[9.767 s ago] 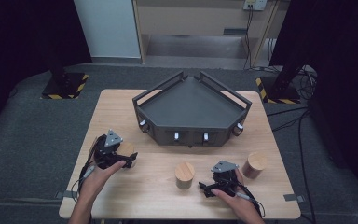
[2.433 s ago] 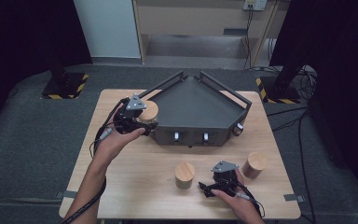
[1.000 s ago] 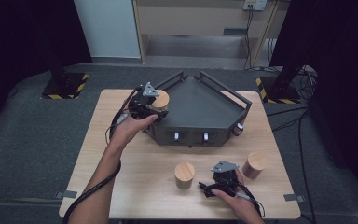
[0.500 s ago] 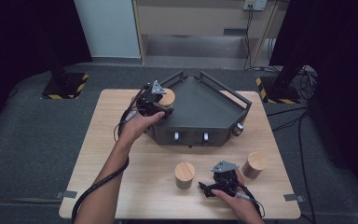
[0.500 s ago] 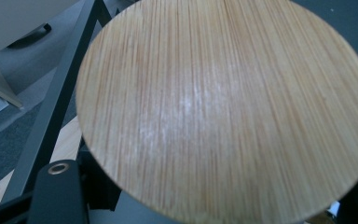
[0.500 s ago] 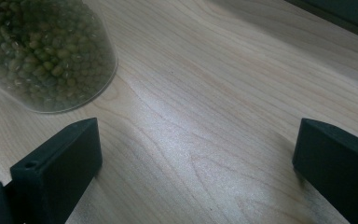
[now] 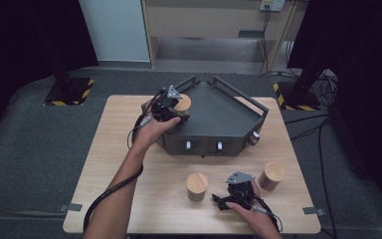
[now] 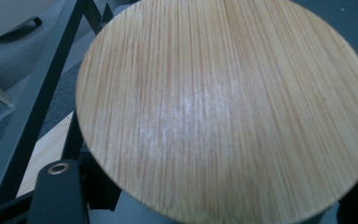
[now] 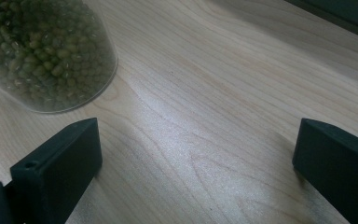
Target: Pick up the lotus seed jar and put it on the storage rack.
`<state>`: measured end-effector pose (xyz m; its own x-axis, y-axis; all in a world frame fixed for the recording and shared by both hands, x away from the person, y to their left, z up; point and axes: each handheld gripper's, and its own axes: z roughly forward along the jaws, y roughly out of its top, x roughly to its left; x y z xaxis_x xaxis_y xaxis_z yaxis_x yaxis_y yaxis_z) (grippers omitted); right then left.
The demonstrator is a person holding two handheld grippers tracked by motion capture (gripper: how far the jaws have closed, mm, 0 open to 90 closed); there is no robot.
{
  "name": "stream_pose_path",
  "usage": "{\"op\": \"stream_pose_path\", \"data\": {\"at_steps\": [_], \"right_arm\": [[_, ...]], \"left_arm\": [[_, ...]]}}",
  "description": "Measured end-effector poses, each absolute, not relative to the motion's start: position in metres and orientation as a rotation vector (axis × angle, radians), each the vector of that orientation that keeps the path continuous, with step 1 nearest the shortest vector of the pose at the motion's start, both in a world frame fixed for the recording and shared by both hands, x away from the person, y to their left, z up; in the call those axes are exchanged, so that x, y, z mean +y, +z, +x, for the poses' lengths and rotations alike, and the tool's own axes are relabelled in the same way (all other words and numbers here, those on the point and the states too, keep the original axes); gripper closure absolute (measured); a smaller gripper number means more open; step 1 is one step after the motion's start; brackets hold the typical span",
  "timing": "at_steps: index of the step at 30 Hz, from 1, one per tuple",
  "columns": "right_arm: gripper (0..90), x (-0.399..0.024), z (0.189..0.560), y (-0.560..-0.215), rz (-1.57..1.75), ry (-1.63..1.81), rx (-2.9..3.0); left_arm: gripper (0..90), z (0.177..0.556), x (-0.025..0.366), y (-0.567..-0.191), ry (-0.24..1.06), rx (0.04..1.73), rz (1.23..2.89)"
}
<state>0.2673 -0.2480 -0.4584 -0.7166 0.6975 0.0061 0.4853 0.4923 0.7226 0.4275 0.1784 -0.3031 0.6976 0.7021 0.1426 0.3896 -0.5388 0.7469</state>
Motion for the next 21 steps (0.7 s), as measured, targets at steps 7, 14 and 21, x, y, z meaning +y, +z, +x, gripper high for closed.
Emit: {"op": "stream_pose_path", "data": {"at_steps": [7,14,21], "right_arm": [[1.6,-0.248,0.267,-0.458,1.0,1.052,2.452],[1.6,-0.248,0.267,-0.458,1.0,1.052,2.453],[1.6,-0.248,0.267,-0.458,0.999,1.052,2.452]], "left_arm": [[24.2,0.43,0.182,-0.309,0.546,0.845,2.188],[24.2,0.433,0.182,-0.312,0.522,0.85,2.188],[24.2,0.436,0.184,-0.315,0.511,0.865,2.178]]}}
